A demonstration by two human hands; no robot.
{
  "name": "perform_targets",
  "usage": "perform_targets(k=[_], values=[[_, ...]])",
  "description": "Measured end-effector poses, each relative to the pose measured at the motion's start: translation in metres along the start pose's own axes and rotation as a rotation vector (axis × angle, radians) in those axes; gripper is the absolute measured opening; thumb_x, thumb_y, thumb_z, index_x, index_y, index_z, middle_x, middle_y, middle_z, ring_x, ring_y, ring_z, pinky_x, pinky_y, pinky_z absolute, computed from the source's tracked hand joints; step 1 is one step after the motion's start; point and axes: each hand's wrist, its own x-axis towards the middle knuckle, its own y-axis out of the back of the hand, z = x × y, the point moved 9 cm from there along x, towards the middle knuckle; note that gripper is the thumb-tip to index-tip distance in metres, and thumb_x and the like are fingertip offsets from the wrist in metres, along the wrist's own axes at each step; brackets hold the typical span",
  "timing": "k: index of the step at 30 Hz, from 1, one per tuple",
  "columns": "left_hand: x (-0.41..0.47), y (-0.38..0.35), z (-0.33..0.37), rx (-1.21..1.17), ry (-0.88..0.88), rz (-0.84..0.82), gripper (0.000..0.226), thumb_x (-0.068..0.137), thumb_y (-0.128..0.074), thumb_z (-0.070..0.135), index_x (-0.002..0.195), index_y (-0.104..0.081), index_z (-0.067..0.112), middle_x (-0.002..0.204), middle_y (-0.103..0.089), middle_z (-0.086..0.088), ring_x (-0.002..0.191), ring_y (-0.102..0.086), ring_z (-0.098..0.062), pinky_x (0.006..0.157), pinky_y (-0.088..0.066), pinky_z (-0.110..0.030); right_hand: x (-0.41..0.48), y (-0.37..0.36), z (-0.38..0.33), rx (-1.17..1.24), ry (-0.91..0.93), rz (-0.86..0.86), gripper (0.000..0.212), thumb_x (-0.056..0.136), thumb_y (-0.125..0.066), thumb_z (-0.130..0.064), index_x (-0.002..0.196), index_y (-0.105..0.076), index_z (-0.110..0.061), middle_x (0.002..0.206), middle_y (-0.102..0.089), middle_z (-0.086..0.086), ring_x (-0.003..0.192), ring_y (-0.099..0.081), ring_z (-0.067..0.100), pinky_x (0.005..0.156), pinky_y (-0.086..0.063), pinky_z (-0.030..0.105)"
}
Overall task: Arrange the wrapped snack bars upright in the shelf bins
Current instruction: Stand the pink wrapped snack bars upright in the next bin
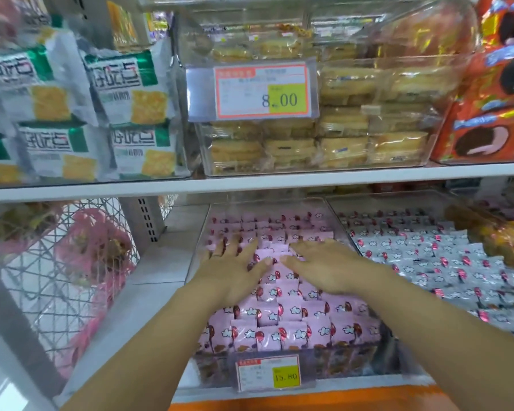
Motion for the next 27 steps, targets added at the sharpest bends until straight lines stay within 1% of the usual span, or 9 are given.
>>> perform_targets(k=[4,8,13,15,17,20,21,24,27], values=[[0.012,0.005,0.001,-0.002,0.004,-0.002,0.062,0.092,-0.011,0.065,0.148,0.001,0.041,0.157,0.015,-0.002,0.143,0.015,-0.033,0.115,0.008,-0.049,0.018,0.006,0.0,0.04,-0.043,0.031,0.065,0.095,-0.014,-0.06,0.151,-0.005,-0.027,0.16,0.002,-0.001,0.145,0.0,0.031,0.115,-0.005,0.047],[0.031,0.007,0.003,0.003,0.019,-0.001,0.058,0.094,-0.009,0.061,0.148,-0.006,0.041,0.159,0.007,0.003,0.144,0.01,-0.035,0.115,0.007,-0.052,0.044,0.001,-0.003,0.006,-0.046,0.023,0.06,0.097,-0.012,-0.054,0.151,-0.008,-0.029,0.16,-0.002,-0.004,0.145,-0.001,0.033,0.114,-0.001,0.053],[0.031,0.01,0.001,-0.002,0.017,-0.017,0.053,0.097,-0.011,0.055,0.148,-0.013,0.04,0.159,-0.006,0.004,0.145,0.0,-0.032,0.115,0.001,-0.051,0.037,0.009,-0.001,0.011,-0.028,0.004,0.057,0.097,-0.015,-0.054,0.145,-0.032,-0.028,0.154,-0.029,0.001,0.139,-0.026,0.028,0.109,-0.027,0.043],[0.025,0.015,0.002,-0.053,0.019,-0.015,0.052,0.097,-0.015,0.052,0.148,-0.014,0.04,0.159,-0.006,0.003,0.145,0.001,-0.032,0.116,0.0,-0.051,0.015,0.024,-0.005,0.061,0.066,0.085,0.053,0.098,-0.021,-0.048,0.143,-0.036,-0.023,0.152,-0.032,0.003,0.137,-0.029,0.027,0.11,-0.029,0.04],[0.015,0.023,0.008,-0.104,0.019,0.041,0.052,0.098,-0.017,0.051,0.148,-0.014,0.038,0.159,-0.006,0.0,0.145,0.001,-0.033,0.114,0.0,-0.053,-0.02,0.044,0.003,0.103,0.14,0.258,0.049,0.1,-0.029,-0.042,0.144,-0.035,-0.021,0.153,-0.031,0.002,0.138,-0.029,0.022,0.112,-0.024,0.035],[-0.008,0.035,0.045,-0.103,-0.064,0.186,0.053,0.098,-0.018,0.052,0.148,-0.012,0.036,0.159,-0.007,-0.001,0.145,-0.001,-0.029,0.112,0.007,-0.053,-0.078,0.055,0.055,0.116,0.078,0.458,0.049,0.098,-0.034,-0.043,0.145,-0.032,-0.028,0.153,-0.028,-0.006,0.141,-0.022,0.015,0.116,-0.014,0.035],[-0.017,0.035,0.066,-0.106,-0.129,0.204,0.053,0.098,-0.019,0.052,0.148,-0.011,0.037,0.159,-0.007,0.001,0.145,-0.001,-0.026,0.113,0.008,-0.052,-0.092,0.049,0.079,0.112,0.005,0.442,0.051,0.097,-0.033,-0.047,0.146,-0.03,-0.032,0.154,-0.025,-0.009,0.143,-0.017,0.014,0.117,-0.011,0.039],[-0.034,0.023,0.128,-0.157,-0.324,0.167,0.052,0.098,-0.022,0.051,0.148,-0.012,0.039,0.159,-0.005,0.006,0.146,0.001,-0.017,0.115,0.007,-0.048,-0.118,0.006,0.144,0.083,-0.219,0.227,0.063,0.088,-0.024,-0.065,0.146,-0.018,-0.043,0.158,-0.006,-0.011,0.146,0.0,0.017,0.116,-0.002,0.054],[-0.033,0.006,0.159,-0.155,-0.384,0.119,0.053,0.098,-0.024,0.051,0.148,-0.012,0.039,0.159,0.0,0.005,0.146,0.002,-0.016,0.115,0.003,-0.049,-0.123,-0.02,0.173,0.041,-0.266,0.109,0.09,0.064,0.003,-0.089,0.144,-0.009,-0.049,0.159,0.003,-0.009,0.146,0.006,0.02,0.114,0.0,0.057]])
